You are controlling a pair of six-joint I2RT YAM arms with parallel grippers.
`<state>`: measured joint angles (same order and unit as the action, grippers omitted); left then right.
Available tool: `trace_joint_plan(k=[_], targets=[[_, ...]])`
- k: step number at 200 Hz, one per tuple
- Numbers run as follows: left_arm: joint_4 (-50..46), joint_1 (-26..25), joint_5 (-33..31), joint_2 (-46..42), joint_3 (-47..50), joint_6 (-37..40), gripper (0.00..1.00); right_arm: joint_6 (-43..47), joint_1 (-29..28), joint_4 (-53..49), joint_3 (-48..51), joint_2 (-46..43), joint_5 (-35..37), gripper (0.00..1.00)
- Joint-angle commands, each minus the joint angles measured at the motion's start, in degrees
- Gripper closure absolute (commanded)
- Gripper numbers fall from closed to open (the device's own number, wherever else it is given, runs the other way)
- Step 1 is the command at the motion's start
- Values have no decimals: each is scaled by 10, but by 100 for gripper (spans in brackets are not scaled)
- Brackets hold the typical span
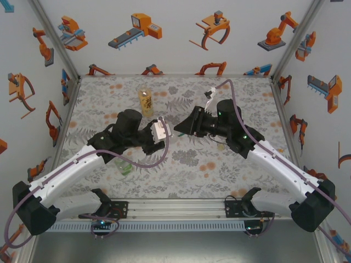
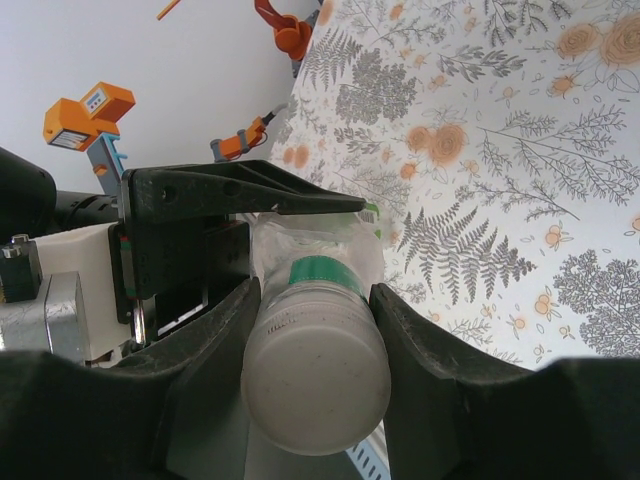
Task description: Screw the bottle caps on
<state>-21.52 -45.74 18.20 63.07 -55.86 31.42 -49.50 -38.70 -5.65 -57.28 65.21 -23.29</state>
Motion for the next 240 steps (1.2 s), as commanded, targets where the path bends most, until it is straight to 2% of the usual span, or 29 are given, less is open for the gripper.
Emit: trace_joint_plan(k=[1, 11, 16, 54, 94, 117, 174, 206, 240], targets=[[18, -1, 28, -22, -6, 14, 51, 7, -1, -9, -6, 2, 12, 71], [24, -1, 38, -28, 0, 16, 37, 17, -1, -22, -8, 3, 23, 72], [27, -1, 41, -31, 2, 16, 34, 24, -1, -33, -10, 5, 29, 73], [30, -1, 55, -45, 7, 21, 27, 105, 0, -163, -70, 32, 97, 76], [43, -1, 34, -47, 9, 9, 26, 208, 5, -289, -150, 76, 211, 78], [43, 4, -16, -25, -12, -41, 26, 257, 26, -345, -196, 115, 259, 82], [31, 31, -81, -2, -54, -115, 27, 336, 126, -378, -293, 216, 282, 84], [-25, 51, -100, 2, -92, -152, 29, 374, 165, -381, -363, 284, 312, 85], [-40, 82, -104, -17, -84, -195, 29, 401, 199, -387, -450, 360, 328, 86]])
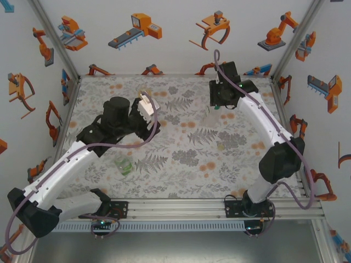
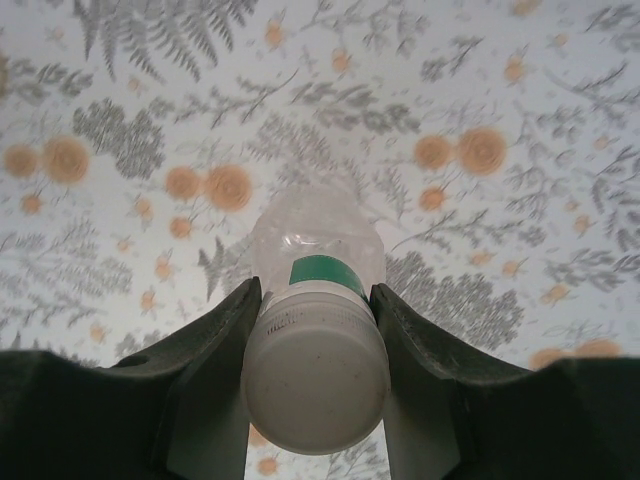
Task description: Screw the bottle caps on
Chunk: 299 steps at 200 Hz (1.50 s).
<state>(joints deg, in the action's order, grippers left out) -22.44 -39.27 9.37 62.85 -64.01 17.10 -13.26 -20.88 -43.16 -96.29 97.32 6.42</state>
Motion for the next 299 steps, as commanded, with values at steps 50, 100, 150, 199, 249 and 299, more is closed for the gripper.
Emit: trace_joint_plan(k=[50, 100, 150, 199, 249, 299], targets=[[58, 30, -42, -72, 104, -16, 24, 74, 58, -45, -183, 147, 22, 84], [45, 33, -17, -65, 113, 11, 24, 94, 71, -75, -249, 213, 15, 84], [30, 33, 13, -51, 103, 20, 24, 70, 84, -76, -240, 217, -12, 83], [32, 32, 21, -62, 106, 22, 24, 71, 92, -46, -183, 192, -18, 78], [48, 33, 35, -70, 113, 20, 24, 70, 92, -27, -154, 176, -21, 64], [44, 33, 32, -66, 109, 21, 24, 69, 92, -24, -160, 174, -13, 47]])
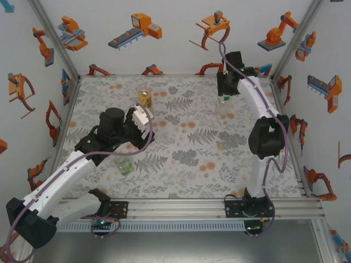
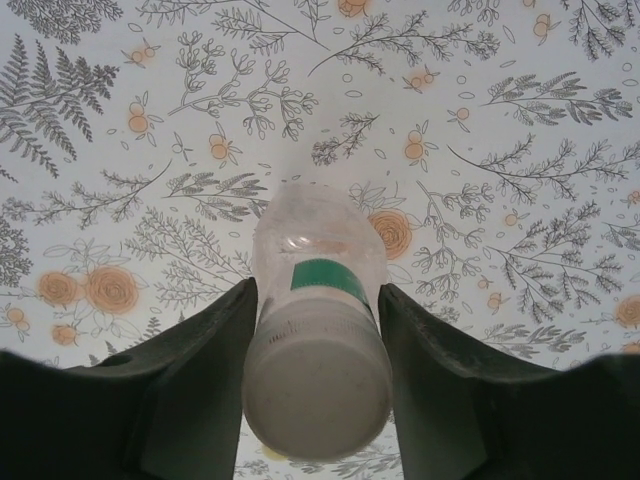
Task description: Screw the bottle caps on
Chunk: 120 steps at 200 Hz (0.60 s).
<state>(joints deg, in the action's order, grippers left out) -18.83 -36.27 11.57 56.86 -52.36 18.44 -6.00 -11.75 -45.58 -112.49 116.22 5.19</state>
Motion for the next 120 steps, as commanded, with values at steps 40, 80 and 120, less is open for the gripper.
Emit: trace_joint_plan(k=[40, 80, 120], targets=[[6, 3, -5, -9, -7, 10, 24, -5, 1, -10, -23, -13, -3, 45], [7, 4, -45, -24, -5, 8, 24, -3, 1, -37, -61, -16, -3, 45], [17, 5, -72, -36, -1, 2, 24, 0, 0, -54, -74, -38, -3, 45]])
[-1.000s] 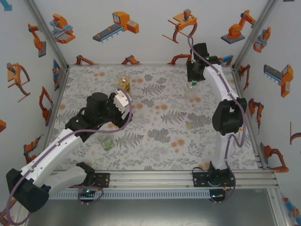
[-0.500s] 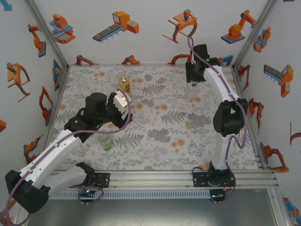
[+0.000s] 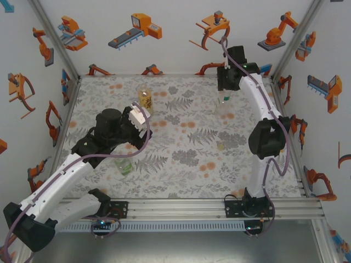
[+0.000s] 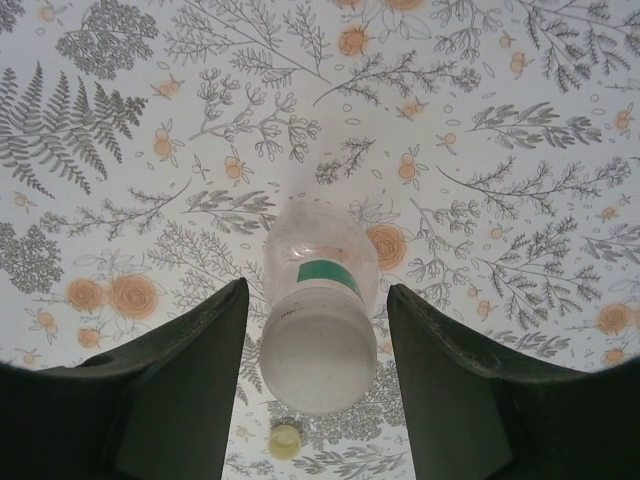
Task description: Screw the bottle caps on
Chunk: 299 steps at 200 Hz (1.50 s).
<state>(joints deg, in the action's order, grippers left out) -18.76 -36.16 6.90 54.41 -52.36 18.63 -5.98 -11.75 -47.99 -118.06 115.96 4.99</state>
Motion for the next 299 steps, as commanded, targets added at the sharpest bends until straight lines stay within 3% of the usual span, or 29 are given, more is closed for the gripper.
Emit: trace_joint_plan(k=[1, 60, 135, 193, 268, 299], targets=[[17, 4, -26, -11, -1, -1, 24, 0, 0, -30, -19, -36, 0, 45], [24, 16, -45, -18, -2, -17, 24, 19, -29, -22, 11, -88, 10, 45], [34, 77, -32, -28, 0, -57, 23, 19, -101, 34, 42, -103, -16, 45], [30, 90, -35, -28, 1, -61, 23, -1, -157, 301, 254, -175, -126, 43], [26, 91, -71, -39, 9, -48, 23, -1, -231, 592, 454, -205, -164, 44], [26, 91, -85, -46, 10, -43, 22, 15, -261, 724, 537, -210, -233, 44]])
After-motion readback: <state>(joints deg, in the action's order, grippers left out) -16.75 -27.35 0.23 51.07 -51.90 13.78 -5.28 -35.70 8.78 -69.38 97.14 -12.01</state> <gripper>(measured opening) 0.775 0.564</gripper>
